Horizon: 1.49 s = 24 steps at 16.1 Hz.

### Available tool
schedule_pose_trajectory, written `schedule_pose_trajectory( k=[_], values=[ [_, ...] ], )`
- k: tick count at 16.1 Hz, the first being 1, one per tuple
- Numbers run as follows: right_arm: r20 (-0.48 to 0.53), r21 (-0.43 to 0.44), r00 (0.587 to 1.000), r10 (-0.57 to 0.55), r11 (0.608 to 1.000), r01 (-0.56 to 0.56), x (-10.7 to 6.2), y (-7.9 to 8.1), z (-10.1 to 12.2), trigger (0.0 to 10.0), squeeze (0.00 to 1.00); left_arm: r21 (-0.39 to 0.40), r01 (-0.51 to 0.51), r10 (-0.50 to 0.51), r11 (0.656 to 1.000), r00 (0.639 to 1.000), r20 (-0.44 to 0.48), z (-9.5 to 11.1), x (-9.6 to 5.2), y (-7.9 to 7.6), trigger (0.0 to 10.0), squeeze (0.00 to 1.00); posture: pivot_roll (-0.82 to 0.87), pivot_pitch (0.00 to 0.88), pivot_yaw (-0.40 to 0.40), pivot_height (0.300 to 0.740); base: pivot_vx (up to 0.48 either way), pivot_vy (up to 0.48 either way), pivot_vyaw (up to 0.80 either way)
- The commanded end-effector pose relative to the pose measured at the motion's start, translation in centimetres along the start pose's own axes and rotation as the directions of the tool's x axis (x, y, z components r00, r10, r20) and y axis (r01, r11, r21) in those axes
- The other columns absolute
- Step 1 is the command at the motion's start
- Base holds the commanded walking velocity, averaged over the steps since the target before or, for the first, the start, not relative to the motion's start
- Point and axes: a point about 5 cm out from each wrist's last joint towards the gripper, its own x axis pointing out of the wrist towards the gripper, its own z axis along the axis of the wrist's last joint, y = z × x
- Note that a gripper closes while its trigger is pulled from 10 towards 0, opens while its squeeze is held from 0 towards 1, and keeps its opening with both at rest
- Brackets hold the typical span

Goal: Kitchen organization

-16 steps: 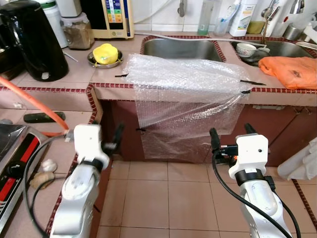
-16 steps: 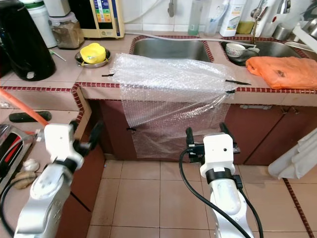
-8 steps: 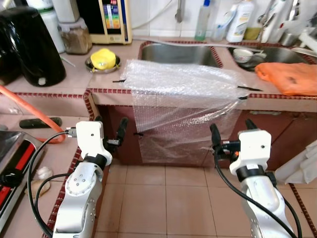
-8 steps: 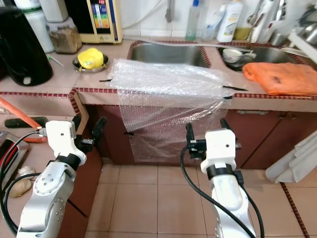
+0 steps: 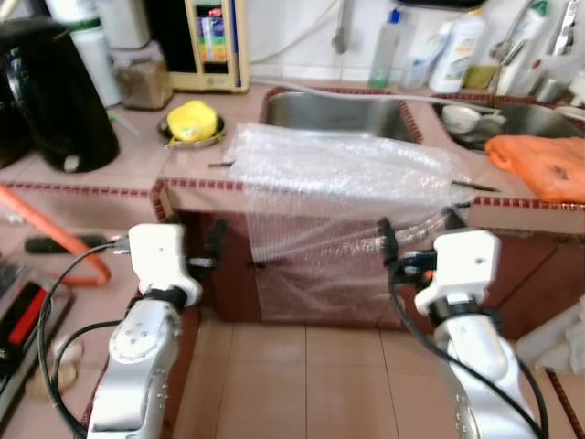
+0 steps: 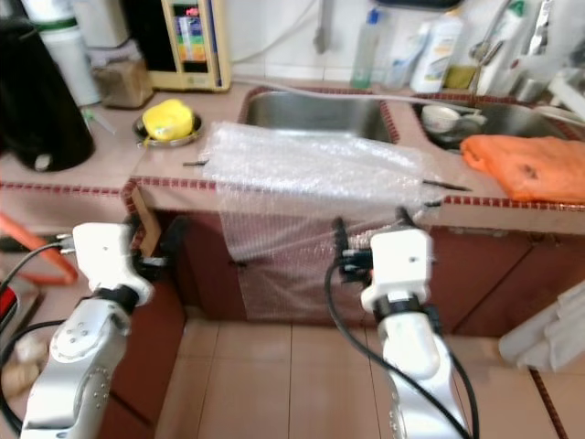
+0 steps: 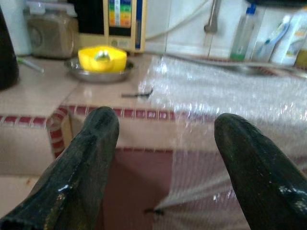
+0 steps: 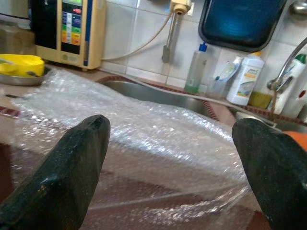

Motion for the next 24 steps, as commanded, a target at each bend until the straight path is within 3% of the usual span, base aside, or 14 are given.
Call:
schedule_pose_trajectory(
  k=[1,9,12,22,24],
  values=[
    [0.006,-0.015,1.0,-0.024,1.0,0.024,-0.07,-0.8,0.12,10.0,0.0,-0.009,0.032,-0.032,0.999,0.999,0.01,0.26,0.21,-1.07,10.0,0.0,0.01,0.042,-0.012,0.74,0.352,0.0,0.0],
    [0.012,-0.019,1.0,-0.022,1.0,0.022,0.1,-0.72,0.16,10.0,0.0,-0.01,0.032,-0.032,0.999,0.999,0.004,0.05,0.28,-1.28,10.0,0.0,0.01,0.04,-0.011,0.74,0.355,0.0,0.0],
    [0.012,-0.023,1.0,-0.027,0.999,0.027,0.14,-0.82,0.11,10.0,0.0,-0.001,0.033,-0.033,0.999,0.999,0.007,0.11,0.44,-1.32,10.0,0.0,0.01,0.035,-0.006,0.74,0.0,0.0,0.0],
    [0.018,-0.02,1.0,-0.025,0.999,0.026,0.22,-0.43,0.09,10.0,0.0,0.004,0.039,-0.039,0.999,0.999,0.001,0.04,0.57,-1.14,10.0,0.0,0.02,0.03,0.0,0.74,0.0,-0.469,0.0],
    [0.021,-0.011,1.0,-0.018,1.0,0.018,0.28,-0.22,0.16,10.0,0.0,-0.001,-0.002,0.002,1.0,1.0,0.01,0.21,0.64,-0.77,10.0,0.0,0.02,0.033,0.001,0.74,0.0,-0.152,0.0]
  ],
)
